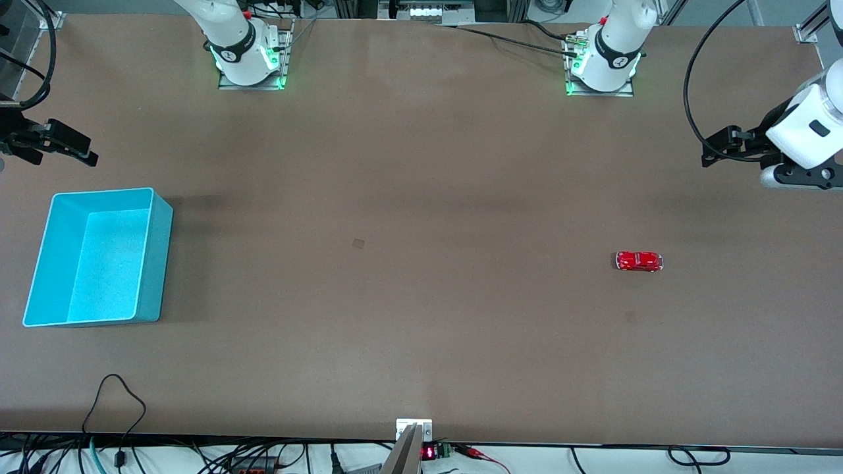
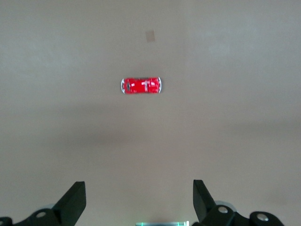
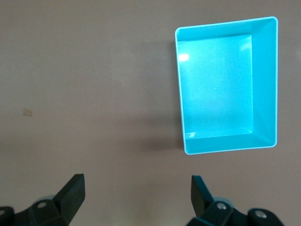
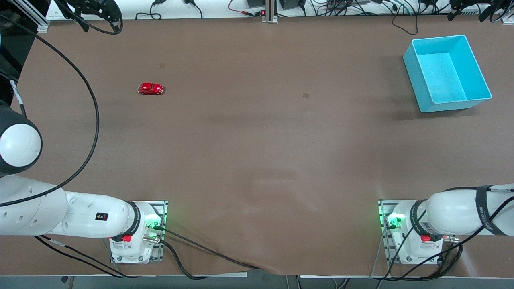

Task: Wind red beetle toy and store in blue box
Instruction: 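Move the left gripper toward the red toy car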

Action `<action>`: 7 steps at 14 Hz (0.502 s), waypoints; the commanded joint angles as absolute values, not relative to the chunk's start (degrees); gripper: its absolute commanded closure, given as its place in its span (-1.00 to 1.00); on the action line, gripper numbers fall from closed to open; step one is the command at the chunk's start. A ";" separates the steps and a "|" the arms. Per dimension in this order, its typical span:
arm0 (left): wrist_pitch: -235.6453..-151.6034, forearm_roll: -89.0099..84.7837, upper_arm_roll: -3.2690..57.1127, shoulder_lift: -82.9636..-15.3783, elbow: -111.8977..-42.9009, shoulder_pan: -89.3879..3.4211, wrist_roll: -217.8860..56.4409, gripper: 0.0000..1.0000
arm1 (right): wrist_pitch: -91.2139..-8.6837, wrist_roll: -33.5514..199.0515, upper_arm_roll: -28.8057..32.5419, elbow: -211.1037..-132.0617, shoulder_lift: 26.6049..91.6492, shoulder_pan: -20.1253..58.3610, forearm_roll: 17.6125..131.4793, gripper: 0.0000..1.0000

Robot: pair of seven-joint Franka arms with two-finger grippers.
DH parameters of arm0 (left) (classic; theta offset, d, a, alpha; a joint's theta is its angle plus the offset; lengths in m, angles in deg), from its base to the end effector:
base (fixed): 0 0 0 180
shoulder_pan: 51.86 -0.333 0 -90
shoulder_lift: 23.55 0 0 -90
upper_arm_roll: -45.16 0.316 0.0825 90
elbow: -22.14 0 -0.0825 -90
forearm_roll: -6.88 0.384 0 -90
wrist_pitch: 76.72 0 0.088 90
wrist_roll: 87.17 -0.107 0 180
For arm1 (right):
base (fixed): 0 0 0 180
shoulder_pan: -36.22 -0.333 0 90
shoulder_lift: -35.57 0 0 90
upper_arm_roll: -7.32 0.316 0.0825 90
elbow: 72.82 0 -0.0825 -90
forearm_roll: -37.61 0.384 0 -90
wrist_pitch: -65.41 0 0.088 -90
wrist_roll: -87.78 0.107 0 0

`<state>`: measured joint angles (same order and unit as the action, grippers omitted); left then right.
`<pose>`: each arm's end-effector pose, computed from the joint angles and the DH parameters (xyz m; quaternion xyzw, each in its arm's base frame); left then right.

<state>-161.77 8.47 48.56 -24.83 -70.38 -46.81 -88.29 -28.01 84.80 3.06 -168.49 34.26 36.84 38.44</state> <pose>0.5487 -0.0130 0.5849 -0.9967 0.0239 0.0762 0.0149 0.5488 -0.0458 0.5954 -0.9998 0.0171 0.0077 0.0086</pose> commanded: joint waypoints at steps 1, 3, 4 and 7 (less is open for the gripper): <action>-156.90 8.72 48.68 -25.75 -68.48 -45.97 -89.11 -1.00 | -27.76 85.15 3.54 -168.01 33.99 37.18 37.79 -1.00; -155.22 8.81 48.59 -25.83 -68.48 -45.71 -89.19 -1.00 | -27.76 85.06 3.54 -168.01 33.99 37.10 37.79 -1.00; -153.99 8.73 48.59 -25.92 -68.48 -45.71 -90.15 -1.00 | -27.76 85.06 3.54 -168.01 33.99 37.10 37.79 -1.00; -153.36 8.90 48.76 -26.97 -68.48 -46.49 -104.43 -1.00 | -27.67 84.97 3.54 -168.01 33.99 37.10 37.79 -1.00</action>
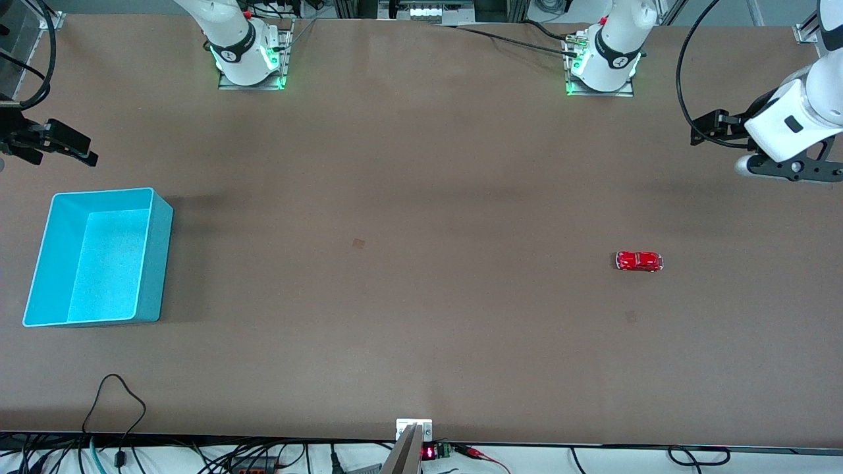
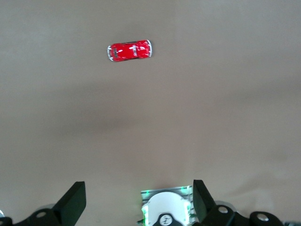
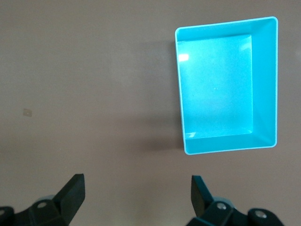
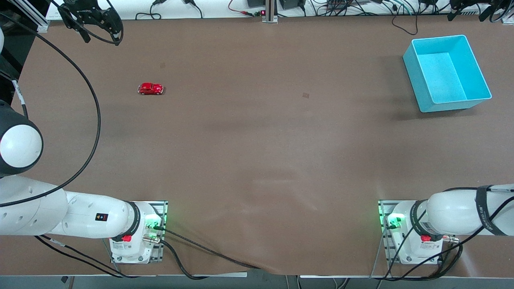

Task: Wind red beetle toy and store in blue box
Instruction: 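Move the left gripper toward the red toy car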

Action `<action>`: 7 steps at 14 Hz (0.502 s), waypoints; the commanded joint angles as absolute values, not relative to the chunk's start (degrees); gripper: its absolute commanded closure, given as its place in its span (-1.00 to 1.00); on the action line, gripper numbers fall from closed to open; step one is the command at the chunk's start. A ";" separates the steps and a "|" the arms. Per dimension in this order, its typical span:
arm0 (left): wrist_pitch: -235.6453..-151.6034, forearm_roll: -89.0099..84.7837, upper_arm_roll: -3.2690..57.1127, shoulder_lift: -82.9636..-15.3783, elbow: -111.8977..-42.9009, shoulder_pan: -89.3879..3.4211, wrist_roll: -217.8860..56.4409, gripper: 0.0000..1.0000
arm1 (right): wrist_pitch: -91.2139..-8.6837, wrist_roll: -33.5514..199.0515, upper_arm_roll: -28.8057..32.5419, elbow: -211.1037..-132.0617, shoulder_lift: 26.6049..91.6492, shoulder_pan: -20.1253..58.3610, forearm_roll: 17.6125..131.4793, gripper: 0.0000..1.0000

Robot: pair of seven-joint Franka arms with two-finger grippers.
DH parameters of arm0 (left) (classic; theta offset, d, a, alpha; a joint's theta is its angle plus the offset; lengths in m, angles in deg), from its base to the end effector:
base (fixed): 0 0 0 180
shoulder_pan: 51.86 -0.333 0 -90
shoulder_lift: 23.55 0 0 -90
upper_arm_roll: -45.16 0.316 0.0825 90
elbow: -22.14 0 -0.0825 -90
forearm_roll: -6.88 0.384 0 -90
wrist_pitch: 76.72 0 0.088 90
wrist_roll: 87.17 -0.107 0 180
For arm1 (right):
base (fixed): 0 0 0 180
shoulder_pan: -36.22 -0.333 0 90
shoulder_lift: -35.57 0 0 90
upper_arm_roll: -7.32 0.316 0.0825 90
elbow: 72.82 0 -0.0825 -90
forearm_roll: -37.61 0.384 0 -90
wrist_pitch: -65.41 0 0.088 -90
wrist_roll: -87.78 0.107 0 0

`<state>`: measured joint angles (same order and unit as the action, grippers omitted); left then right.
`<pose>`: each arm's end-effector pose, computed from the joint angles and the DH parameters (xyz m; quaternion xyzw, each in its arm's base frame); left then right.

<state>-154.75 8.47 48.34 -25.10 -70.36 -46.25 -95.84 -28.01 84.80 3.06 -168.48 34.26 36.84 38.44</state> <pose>0.5346 -0.0196 0.5748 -0.9856 0.0947 0.1399 0.0070 0.5488 -0.0458 0.5955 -0.9998 0.0171 0.0076 0.0086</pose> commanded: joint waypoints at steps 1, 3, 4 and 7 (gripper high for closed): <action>-153.37 9.34 48.85 -27.24 -68.74 -46.58 -109.53 -1.00 | -27.67 84.88 3.54 -168.01 33.99 37.10 37.79 -1.00; -153.54 9.60 49.11 -28.03 -69.18 -46.93 -115.27 -1.00 | -27.67 84.88 3.54 -168.01 33.99 37.10 37.79 -1.00; -154.06 9.60 49.11 -29.16 -69.18 -47.63 -118.60 -1.00 | -27.67 84.88 3.54 -168.01 33.99 37.18 37.79 -1.00; -160.37 11.53 49.11 -32.33 -70.84 -49.74 -135.19 -1.00 | -27.76 84.71 3.45 -168.01 34.08 37.18 37.52 -1.00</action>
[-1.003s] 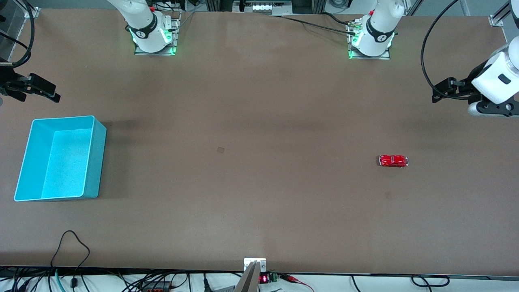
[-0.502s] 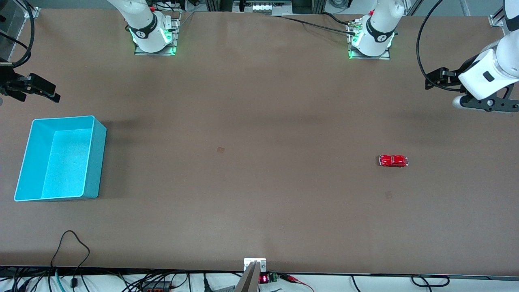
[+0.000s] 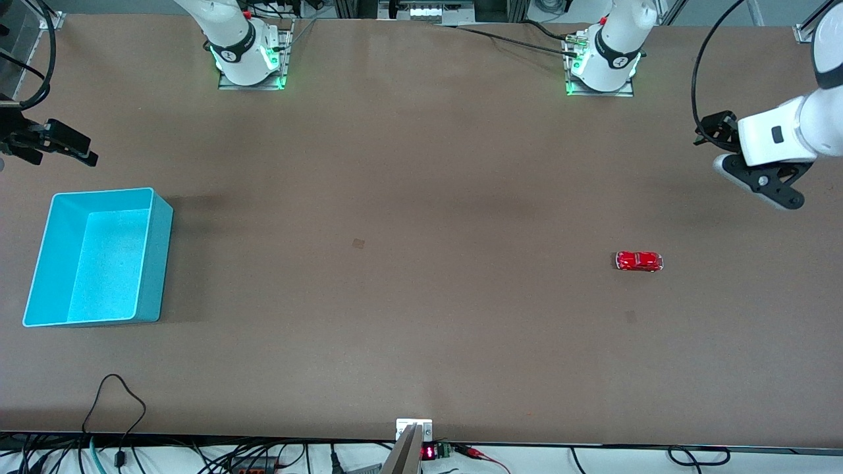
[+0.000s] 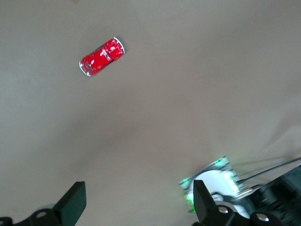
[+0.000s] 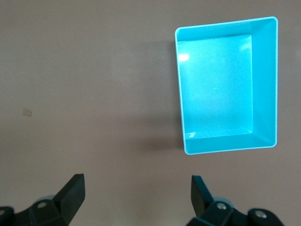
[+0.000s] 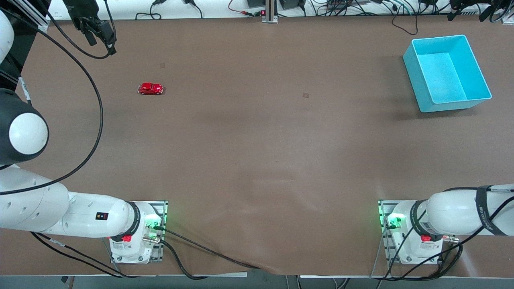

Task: Wind red beetle toy and store in blue box
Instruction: 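Move the left gripper toward the red toy car, then lower the left gripper and grasp the red toy car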

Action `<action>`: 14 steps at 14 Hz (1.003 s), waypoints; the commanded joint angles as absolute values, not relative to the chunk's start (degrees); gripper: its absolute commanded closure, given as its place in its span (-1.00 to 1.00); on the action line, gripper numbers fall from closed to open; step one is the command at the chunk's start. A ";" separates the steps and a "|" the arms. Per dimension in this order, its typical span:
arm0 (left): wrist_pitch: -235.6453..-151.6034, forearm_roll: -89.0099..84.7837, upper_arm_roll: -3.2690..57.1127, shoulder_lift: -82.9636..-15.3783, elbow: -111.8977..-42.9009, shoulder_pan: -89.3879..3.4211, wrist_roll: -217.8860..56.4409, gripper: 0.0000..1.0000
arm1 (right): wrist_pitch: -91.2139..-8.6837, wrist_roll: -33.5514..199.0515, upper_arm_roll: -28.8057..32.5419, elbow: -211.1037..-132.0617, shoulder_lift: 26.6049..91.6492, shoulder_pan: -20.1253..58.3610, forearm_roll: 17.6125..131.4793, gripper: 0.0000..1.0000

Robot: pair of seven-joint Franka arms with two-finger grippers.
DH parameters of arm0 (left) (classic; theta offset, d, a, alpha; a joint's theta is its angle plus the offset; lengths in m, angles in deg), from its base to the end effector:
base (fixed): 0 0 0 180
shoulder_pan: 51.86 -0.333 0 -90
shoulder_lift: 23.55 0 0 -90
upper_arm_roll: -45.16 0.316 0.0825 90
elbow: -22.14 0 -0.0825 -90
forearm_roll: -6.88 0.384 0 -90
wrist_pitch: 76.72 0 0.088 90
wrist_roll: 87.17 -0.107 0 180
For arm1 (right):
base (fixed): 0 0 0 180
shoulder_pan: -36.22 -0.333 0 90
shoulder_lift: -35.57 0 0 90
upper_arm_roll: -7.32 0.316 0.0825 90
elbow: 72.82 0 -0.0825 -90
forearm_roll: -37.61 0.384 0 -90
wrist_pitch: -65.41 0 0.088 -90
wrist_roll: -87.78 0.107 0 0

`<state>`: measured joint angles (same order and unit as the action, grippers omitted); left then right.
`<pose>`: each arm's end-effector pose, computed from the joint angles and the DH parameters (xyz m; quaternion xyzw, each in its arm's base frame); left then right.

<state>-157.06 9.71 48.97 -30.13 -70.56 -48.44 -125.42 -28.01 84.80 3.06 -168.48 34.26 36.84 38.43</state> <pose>0.5589 0.0080 0.5275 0.9328 -0.3194 -0.1645 0.0275 0.5488 -0.0458 0.5955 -0.9998 0.0170 0.0076 0.0085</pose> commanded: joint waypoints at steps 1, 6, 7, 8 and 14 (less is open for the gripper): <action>-164.40 11.71 49.11 -32.51 -72.50 -50.01 -139.86 -1.00 | -27.84 84.79 3.45 -168.01 34.08 37.18 37.52 -1.00; -181.38 13.11 49.11 -39.09 -77.79 -50.45 -153.42 -1.00 | -27.84 84.80 3.54 -168.01 33.99 37.10 37.52 -1.00; -184.53 13.12 49.11 -40.06 -78.58 -50.54 -156.05 -1.00 | -27.84 84.71 3.54 -168.01 33.99 37.10 37.52 -1.00; -188.13 13.21 49.11 -40.94 -79.89 -50.45 -160.34 -1.00 | -27.84 84.71 3.54 -168.01 33.99 37.10 37.52 -1.00; -210.30 13.12 49.03 -41.83 -93.34 -50.45 -170.32 -1.00 | -27.76 84.97 3.54 -168.01 33.99 37.18 37.52 -1.00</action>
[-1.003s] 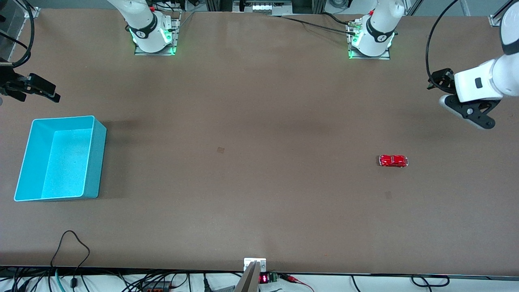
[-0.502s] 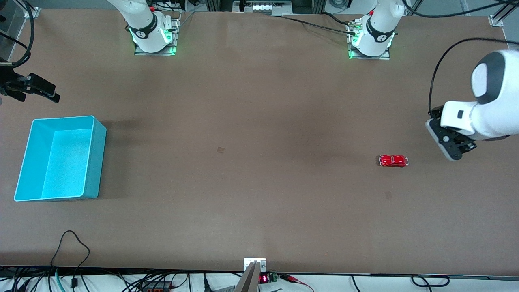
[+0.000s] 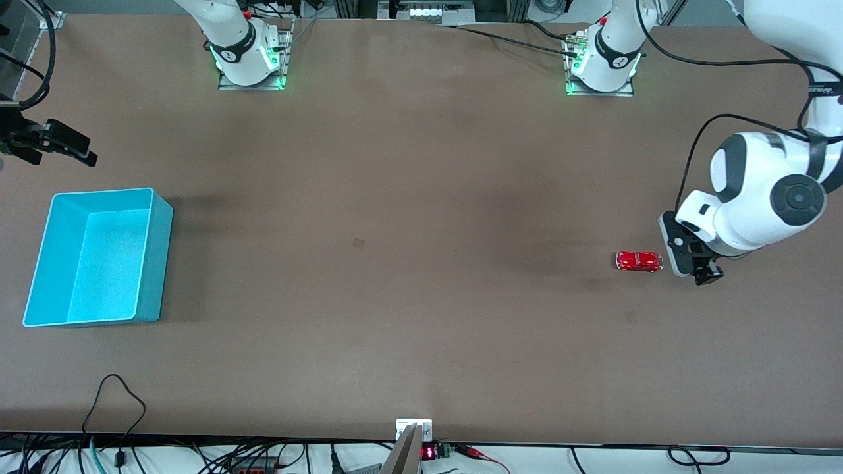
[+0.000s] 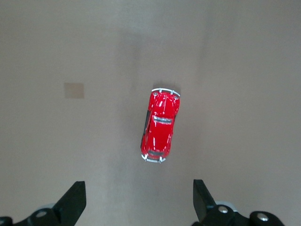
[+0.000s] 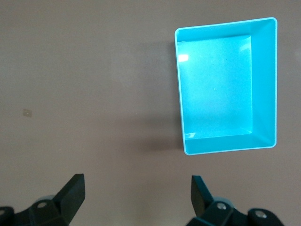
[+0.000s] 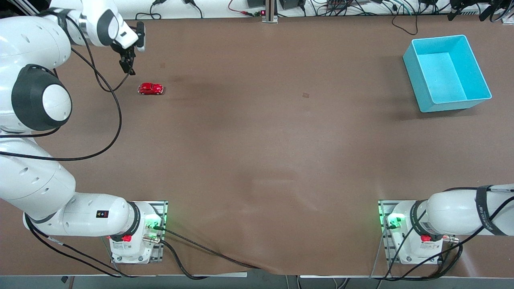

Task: Wind red beetle toy and store in blue box
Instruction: 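Lower the left gripper and grasp the red toy car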

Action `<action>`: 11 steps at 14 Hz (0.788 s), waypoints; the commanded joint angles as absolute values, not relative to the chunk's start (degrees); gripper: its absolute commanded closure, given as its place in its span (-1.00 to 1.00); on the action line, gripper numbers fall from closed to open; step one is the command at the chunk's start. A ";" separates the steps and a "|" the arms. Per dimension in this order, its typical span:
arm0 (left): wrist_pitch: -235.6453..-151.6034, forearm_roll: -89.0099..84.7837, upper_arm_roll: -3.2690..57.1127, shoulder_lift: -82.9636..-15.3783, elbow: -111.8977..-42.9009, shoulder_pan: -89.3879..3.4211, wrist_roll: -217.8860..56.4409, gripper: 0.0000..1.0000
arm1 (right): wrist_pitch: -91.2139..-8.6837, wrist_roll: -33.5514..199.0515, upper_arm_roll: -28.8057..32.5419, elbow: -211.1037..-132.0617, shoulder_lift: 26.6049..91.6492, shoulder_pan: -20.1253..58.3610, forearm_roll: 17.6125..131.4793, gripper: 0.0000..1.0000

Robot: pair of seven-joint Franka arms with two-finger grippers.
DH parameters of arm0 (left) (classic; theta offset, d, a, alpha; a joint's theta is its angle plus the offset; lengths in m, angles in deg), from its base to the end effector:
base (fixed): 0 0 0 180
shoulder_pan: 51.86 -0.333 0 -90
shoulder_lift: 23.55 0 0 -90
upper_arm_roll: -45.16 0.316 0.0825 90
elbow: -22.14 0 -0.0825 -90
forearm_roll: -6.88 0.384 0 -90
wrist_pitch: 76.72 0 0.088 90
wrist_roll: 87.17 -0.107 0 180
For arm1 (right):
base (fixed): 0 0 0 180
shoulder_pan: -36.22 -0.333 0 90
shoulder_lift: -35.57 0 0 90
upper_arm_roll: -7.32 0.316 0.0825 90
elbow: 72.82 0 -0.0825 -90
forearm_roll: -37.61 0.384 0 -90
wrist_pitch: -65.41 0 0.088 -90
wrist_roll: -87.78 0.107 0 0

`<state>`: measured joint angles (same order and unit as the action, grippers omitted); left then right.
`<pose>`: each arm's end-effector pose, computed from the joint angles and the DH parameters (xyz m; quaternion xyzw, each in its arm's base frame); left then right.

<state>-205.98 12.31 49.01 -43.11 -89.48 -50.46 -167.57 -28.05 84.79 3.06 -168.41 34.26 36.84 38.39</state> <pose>0.6107 0.0270 0.3031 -0.7557 0.6530 0.0439 0.0246 0.5489 -0.0459 0.5961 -0.9998 0.0169 0.0066 0.0081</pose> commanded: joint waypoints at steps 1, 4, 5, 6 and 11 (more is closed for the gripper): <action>-213.10 13.12 49.03 -42.18 -95.18 -50.45 -170.23 -1.00 | -27.84 84.88 3.54 -168.01 33.99 37.10 37.52 -1.00; -218.65 13.03 48.76 -44.46 -97.04 -50.54 -169.70 -1.00 | -27.84 84.97 3.45 -168.01 34.08 37.18 37.52 -1.00; -219.97 13.03 48.76 -45.08 -97.22 -50.54 -169.70 -1.00 | -27.84 84.97 3.54 -168.01 34.08 37.18 37.52 -1.00; -220.94 13.03 48.76 -45.43 -97.65 -50.63 -169.70 -1.00 | -27.84 84.97 3.45 -168.01 34.08 37.18 37.52 -1.00; -225.69 13.03 48.68 -48.33 -98.18 -50.54 -169.88 -0.86 | -27.93 84.88 3.45 -168.01 34.08 37.18 37.52 -1.00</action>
<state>-223.33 12.32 48.79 -47.29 -97.93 -50.43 -168.71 -28.05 84.79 3.06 -168.41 34.26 36.84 38.39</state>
